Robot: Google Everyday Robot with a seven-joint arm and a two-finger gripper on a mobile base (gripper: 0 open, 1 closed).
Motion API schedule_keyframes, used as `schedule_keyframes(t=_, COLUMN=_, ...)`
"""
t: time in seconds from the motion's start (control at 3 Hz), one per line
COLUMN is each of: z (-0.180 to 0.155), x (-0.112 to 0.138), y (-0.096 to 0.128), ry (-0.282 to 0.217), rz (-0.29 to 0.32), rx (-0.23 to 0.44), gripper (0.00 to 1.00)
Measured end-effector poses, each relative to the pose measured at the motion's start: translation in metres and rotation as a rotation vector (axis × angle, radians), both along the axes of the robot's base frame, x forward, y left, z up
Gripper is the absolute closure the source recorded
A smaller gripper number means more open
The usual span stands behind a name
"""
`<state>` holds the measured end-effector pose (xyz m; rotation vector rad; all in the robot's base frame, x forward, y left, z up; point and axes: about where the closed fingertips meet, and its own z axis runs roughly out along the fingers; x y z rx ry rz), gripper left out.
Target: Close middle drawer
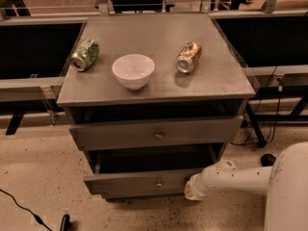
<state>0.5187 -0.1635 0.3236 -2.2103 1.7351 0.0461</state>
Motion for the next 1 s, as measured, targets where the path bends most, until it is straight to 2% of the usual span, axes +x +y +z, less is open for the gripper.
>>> schedule_keyframes(t=0.33, z=0.004, x=0.0, y=0.003, ry=-0.011, rz=0.0, rx=0.007, gripper=1.0)
schedule_keyframes(t=1.0, z=0.018, x=-0.01, y=0.032, ry=0.017, rz=0.009, rx=0.045, gripper=1.0)
